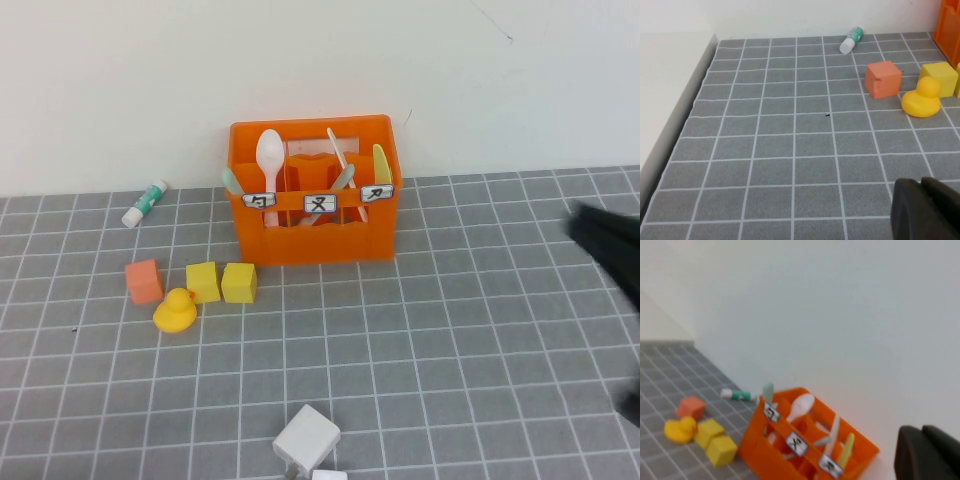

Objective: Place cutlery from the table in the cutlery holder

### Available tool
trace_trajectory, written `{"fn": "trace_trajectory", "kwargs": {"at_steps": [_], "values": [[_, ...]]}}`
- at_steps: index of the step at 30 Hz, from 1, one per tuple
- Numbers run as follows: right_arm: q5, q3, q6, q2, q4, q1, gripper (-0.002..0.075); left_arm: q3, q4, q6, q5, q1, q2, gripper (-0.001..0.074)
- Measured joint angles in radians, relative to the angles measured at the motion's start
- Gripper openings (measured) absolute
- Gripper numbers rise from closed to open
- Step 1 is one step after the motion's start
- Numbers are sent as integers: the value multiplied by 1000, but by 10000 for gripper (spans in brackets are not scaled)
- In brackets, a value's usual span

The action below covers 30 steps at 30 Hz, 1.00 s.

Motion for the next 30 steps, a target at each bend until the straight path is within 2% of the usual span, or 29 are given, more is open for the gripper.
{"fn": "trace_trajectory", "kwargs": {"at_steps": [5,9,14,18,21,30], "values": [[271,41,0,-236,-34,2,-1,0,0,0,0,0,0,-1],[451,87,0,-385,27,2,-1,0,0,2,0,0,0,-1],[491,152,0,-507,55,2,-1,0,0,2,0,0,0,-1],[480,232,-34,-524,148,-19,-1,0,0,2,0,0,0,-1],[478,288,-82,-525,222,-89,-1,0,0,2,0,0,0,-1],[508,353,-102,-602,287,-442,-2,0,0,2,0,0,0,-1]]}}
